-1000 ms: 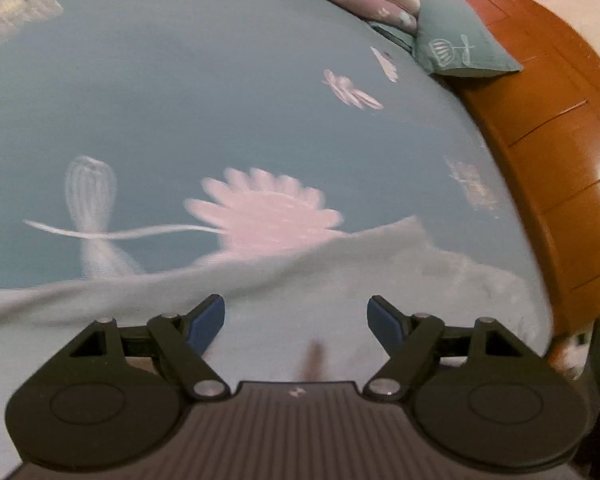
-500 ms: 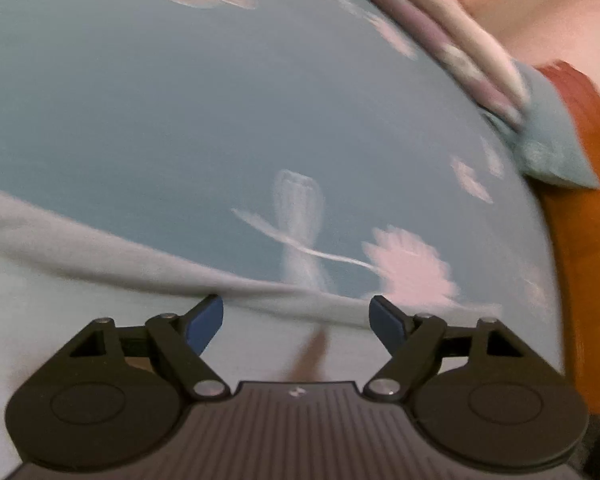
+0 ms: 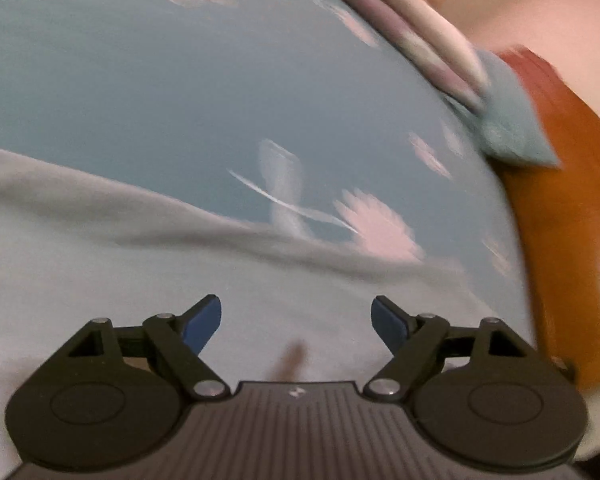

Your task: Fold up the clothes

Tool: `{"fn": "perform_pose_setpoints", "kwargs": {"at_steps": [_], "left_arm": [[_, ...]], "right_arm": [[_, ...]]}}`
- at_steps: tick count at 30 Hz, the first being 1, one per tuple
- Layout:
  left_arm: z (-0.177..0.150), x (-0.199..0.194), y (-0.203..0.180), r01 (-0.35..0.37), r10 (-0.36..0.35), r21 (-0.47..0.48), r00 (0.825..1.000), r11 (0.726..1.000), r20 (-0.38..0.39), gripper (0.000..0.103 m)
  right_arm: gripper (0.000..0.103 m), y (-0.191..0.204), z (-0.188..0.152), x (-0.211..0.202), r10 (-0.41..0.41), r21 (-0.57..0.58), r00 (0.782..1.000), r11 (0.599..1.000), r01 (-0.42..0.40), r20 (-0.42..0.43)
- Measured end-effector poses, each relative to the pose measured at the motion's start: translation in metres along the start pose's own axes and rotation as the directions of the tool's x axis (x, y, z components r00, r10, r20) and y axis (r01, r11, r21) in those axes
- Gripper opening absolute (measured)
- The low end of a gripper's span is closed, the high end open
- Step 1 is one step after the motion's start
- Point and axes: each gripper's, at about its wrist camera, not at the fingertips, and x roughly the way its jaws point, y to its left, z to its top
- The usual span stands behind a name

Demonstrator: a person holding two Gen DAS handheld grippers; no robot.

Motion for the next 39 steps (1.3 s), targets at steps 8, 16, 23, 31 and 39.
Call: {"fn": "perform_pose_setpoints", "kwargs": {"at_steps": [8,16,23,31,39], "left_arm": [[-0.022,0.021,-0.010,-0.012,0.019,0.194,0.999,0.981,-0.036,0.083],[-0.014,-0.041,0.065,-0.153,0.155,0.097,0.988,0.983,-0.014,0.083],[-0.024,-0.100,0.064,-0.301,0.292,0.056,0.948,0.952,0.126,0.083],[-0.043,-0.153,0.096,-0.405,0.404,-0.051,0.878,0.913,0.258,0.087],[-0.050,-0.191,0.166,-0.269,0.348,-0.287,0.897,0.919,0.272,0.087]], "right_arm": [[0.103,0.004,-0.006,-0.001,-0.044,0.051,0.998,0.998,0.042,0.046],[0.103,0.007,0.002,0.000,-0.079,0.095,0.997,0.992,0.079,-0.004],[0.103,0.048,0.021,-0.023,-0.027,0.084,0.999,0.996,0.024,0.033],[0.103,0.157,0.043,-0.035,0.164,-0.182,0.986,0.971,-0.157,0.027],[0.103,0.250,0.042,-0.042,0.246,-0.375,0.969,0.896,-0.237,-0.026]]}}
